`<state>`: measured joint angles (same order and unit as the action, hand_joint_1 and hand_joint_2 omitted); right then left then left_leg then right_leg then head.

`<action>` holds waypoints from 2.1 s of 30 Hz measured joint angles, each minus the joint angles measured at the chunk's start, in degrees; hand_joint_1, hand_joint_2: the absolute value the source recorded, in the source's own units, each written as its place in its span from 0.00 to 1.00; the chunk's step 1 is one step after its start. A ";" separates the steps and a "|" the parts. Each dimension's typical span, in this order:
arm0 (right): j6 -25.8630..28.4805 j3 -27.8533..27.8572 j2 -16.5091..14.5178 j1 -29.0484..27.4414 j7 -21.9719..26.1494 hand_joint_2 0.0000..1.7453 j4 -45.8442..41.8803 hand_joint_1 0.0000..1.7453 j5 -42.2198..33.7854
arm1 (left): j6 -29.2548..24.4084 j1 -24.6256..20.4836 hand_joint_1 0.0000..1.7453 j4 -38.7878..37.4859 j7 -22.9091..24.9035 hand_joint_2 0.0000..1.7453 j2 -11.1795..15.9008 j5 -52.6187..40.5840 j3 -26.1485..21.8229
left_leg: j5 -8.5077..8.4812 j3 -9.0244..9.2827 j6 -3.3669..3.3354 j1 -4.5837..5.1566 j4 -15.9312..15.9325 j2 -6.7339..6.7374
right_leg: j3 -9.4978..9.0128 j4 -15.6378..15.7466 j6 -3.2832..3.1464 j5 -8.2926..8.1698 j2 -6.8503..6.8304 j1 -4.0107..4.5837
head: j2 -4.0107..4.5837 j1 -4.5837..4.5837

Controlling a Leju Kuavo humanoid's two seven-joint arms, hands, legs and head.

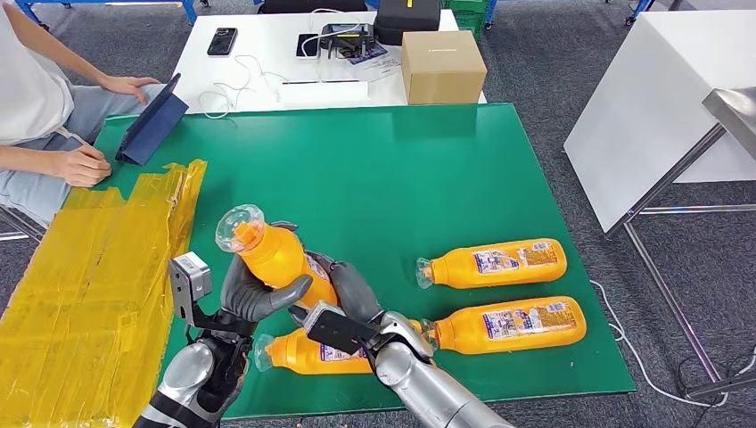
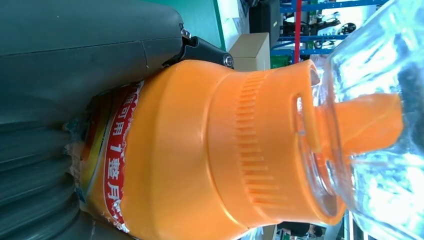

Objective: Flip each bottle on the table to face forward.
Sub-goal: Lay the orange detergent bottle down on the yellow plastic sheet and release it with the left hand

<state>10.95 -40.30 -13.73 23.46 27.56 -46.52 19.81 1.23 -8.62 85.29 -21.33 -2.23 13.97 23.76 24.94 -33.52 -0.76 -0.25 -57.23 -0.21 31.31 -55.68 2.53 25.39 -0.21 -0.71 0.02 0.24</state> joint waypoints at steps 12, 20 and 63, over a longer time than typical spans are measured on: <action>0.42 0.04 -0.02 -0.51 0.06 1.00 -0.72 1.00 -0.11 | -0.01 -0.01 1.00 0.00 -0.17 1.00 0.00 0.00 0.02 | 0.00 0.00 0.00 0.00 0.00 0.00 | 0.00 0.00 0.00 0.00 0.00 0.00 | 0.00 0.00; 0.43 0.04 -0.02 -0.56 0.07 1.00 -0.72 1.00 -0.13 | -0.01 -0.01 1.00 0.00 -0.17 1.00 0.00 0.00 0.04 | 0.00 0.00 0.00 0.00 0.00 0.00 | 0.00 0.00 0.00 0.00 0.00 0.00 | 0.00 0.00; 6.13 4.97 7.04 -9.67 -1.82 1.00 -37.19 0.00 -3.72 | -22.10 2.93 1.00 13.10 -9.70 1.00 1.95 -21.56 -7.48 | 0.00 -0.01 0.00 0.01 0.00 -0.01 | -0.01 0.00 0.00 0.00 0.00 -0.01 | 0.00 0.00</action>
<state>17.08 -35.33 -6.68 13.79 25.73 -83.70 16.09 -20.87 -5.68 98.39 -31.03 -0.28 -7.59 16.28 24.95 -33.53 -0.75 -0.24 -57.23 -0.22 31.30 -55.68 2.53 25.40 -0.21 -0.72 0.02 0.24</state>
